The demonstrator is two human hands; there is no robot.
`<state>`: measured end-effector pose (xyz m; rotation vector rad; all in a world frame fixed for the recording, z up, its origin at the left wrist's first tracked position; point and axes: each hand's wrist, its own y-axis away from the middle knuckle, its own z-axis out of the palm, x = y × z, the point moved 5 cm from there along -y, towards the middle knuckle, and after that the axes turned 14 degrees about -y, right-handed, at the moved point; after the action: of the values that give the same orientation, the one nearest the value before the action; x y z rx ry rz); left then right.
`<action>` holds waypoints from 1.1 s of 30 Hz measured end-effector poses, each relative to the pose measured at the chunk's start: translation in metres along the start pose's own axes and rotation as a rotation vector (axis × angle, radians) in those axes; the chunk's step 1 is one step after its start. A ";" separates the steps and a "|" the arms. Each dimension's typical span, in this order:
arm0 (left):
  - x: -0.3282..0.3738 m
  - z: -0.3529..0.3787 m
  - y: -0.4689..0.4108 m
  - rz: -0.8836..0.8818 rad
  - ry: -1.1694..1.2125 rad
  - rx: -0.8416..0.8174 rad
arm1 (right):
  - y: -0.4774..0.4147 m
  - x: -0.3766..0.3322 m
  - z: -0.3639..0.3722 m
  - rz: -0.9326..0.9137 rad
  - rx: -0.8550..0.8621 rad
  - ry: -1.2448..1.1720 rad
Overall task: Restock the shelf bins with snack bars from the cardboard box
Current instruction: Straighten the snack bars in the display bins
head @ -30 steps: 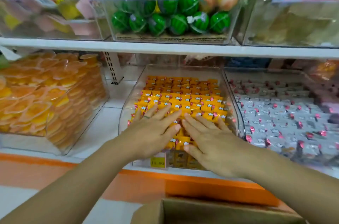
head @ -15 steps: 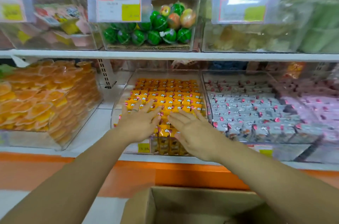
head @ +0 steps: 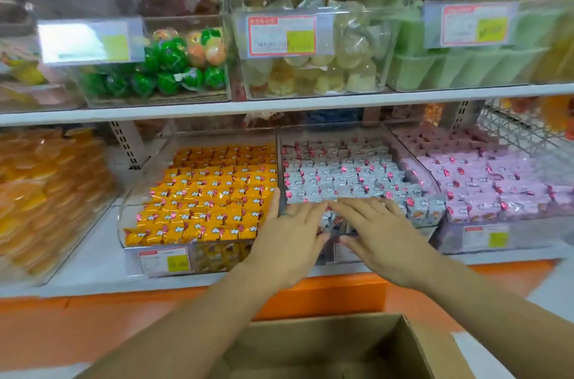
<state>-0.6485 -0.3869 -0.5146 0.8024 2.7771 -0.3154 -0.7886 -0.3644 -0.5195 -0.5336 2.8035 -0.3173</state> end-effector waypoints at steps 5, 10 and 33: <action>0.001 0.009 0.009 -0.013 -0.029 0.113 | 0.008 0.003 0.012 -0.018 0.087 0.007; 0.001 0.017 -0.006 0.009 -0.118 0.071 | -0.004 0.009 0.014 -0.026 0.005 0.093; -0.016 -0.008 -0.016 0.167 -0.077 -0.175 | -0.016 0.004 -0.007 -0.003 -0.210 -0.251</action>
<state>-0.6456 -0.4063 -0.5007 0.9483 2.6009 -0.0704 -0.7894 -0.3797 -0.5099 -0.5794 2.6045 0.0434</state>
